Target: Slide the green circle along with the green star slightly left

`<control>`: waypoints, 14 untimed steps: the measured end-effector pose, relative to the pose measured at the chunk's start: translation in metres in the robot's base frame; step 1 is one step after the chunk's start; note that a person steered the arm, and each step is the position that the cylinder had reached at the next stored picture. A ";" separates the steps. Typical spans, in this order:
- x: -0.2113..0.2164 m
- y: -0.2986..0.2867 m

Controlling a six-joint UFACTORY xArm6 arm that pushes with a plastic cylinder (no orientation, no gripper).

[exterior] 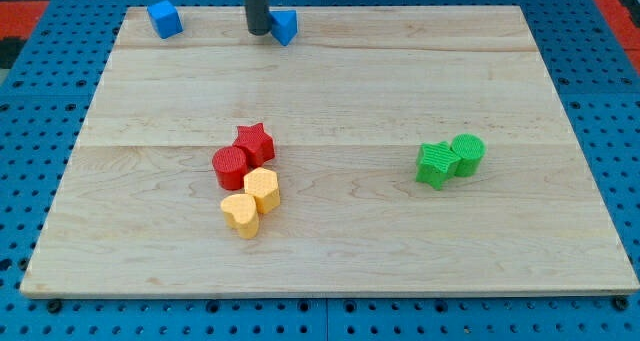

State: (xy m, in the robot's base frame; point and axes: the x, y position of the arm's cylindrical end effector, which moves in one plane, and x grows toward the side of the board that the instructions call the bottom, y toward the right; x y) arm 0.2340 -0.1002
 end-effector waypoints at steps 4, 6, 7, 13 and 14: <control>0.047 0.108; 0.113 0.130; 0.113 0.130; 0.175 0.279; 0.246 0.290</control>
State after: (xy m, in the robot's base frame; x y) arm 0.4800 0.1899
